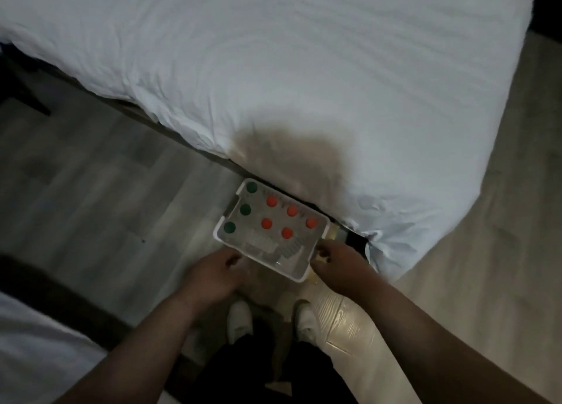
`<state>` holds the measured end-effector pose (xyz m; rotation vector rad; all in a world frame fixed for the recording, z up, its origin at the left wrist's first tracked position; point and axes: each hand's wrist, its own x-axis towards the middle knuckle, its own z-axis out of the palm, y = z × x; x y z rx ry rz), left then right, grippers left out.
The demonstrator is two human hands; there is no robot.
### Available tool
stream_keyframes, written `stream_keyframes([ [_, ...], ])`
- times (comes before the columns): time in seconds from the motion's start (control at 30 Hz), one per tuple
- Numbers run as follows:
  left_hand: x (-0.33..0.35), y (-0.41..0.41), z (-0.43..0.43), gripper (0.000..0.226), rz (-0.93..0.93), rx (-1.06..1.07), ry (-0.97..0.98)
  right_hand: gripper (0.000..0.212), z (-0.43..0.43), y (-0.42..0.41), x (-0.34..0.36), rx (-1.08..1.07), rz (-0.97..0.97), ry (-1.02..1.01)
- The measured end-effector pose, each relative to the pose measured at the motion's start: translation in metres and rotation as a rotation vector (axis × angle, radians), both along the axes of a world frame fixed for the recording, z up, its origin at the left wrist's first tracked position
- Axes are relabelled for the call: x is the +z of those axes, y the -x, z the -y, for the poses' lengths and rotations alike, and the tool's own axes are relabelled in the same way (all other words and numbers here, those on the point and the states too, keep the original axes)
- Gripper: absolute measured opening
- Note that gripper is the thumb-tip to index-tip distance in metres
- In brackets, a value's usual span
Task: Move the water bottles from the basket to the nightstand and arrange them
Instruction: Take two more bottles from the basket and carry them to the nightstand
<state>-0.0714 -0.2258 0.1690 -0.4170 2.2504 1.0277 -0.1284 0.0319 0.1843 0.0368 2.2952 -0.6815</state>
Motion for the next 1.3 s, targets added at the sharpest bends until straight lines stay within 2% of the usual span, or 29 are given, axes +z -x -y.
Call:
stream_keyframes([
  [0.07, -0.033, 0.009, -0.007, 0.036, 0.014, -0.004, 0.016, 0.045, 0.007, 0.011, -0.033, 0.045, -0.025, 0.015],
  [0.27, -0.11, 0.05, -0.031, 0.054, -0.017, 0.009, 0.012, 0.06, 0.026, 0.025, -0.124, 0.109, -0.037, 0.053],
  [0.43, -0.155, 0.077, -0.053, 0.045, -0.155, -0.026, -0.02, 0.036, 0.039, 0.036, -0.182, 0.093, -0.08, 0.091],
  [0.53, -0.175, 0.087, -0.061, 0.042, -0.204, -0.018, 0.013, 0.041, 0.042, 0.034, -0.21, 0.009, -0.127, 0.125],
  [0.7, -0.21, 0.086, -0.055, 0.047, -0.223, 0.014, 0.066, 0.035, 0.047, 0.023, -0.239, -0.176, -0.278, 0.211],
  [0.77, -0.219, 0.082, -0.053, 0.048, -0.256, 0.067, 0.069, 0.031, 0.05, 0.022, -0.244, -0.231, -0.295, 0.223],
  [0.93, -0.224, 0.089, -0.052, 0.024, -0.313, 0.148, 0.07, 0.02, 0.053, 0.029, -0.249, -0.286, -0.293, 0.206],
  [1.1, -0.204, 0.086, -0.052, 0.027, -0.32, 0.14, 0.06, 0.024, 0.045, 0.029, -0.232, -0.295, -0.267, 0.19],
  [1.3, -0.125, 0.069, -0.057, 0.033, -0.369, 0.194, -0.012, 0.036, 0.025, 0.023, -0.16, -0.297, -0.273, 0.218],
])
